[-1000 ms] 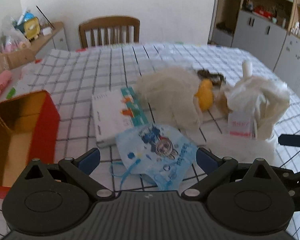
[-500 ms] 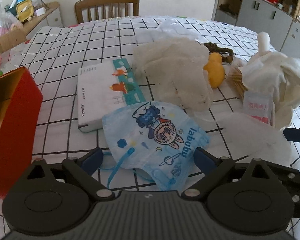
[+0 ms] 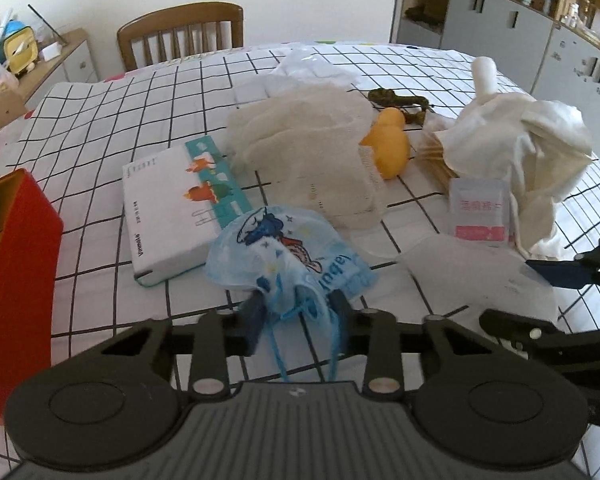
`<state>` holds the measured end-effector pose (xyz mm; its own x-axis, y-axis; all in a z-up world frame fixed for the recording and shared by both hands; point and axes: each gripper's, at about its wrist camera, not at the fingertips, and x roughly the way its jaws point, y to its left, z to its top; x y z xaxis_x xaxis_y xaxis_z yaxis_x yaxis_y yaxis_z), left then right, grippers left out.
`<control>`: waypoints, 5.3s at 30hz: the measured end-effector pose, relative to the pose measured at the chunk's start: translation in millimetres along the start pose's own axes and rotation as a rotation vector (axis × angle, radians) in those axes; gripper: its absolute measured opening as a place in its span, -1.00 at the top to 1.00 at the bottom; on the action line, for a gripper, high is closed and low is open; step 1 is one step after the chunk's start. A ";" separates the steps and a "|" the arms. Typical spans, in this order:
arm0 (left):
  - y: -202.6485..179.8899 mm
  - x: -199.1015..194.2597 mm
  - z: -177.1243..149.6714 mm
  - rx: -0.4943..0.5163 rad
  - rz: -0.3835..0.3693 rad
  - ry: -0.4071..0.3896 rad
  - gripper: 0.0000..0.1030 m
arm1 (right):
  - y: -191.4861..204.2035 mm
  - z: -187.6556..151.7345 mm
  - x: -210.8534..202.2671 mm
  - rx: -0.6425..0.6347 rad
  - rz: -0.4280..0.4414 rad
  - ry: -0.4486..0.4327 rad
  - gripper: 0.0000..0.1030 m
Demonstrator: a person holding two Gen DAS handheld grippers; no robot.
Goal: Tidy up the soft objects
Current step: 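Lift the blue bag with the left tool while the right tool grasps the white mask, then carry the blue bag and white mask with both tools into the gold tin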
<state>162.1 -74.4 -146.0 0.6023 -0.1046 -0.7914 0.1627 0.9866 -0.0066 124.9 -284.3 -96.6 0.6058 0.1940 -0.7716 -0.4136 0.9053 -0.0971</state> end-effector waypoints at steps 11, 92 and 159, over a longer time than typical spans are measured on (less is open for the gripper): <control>15.2 -17.9 -1.6 -0.042 -0.029 -0.025 0.71 | -2.4 3.7 -16.3 0.061 0.037 -0.027 0.59; 1.7 7.5 4.7 -0.004 -0.017 -0.037 0.60 | -24.3 16.6 -33.5 0.172 0.122 -0.044 0.68; 249.4 -93.8 -20.8 -0.310 0.245 -0.032 0.78 | 234.8 182.9 35.4 -0.030 0.477 0.034 0.69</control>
<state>129.9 184.0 -86.1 0.6187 0.1397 -0.7731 -0.2295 0.9733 -0.0078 173.5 4.3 -31.8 0.3207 0.5722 -0.7548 -0.6599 0.7066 0.2553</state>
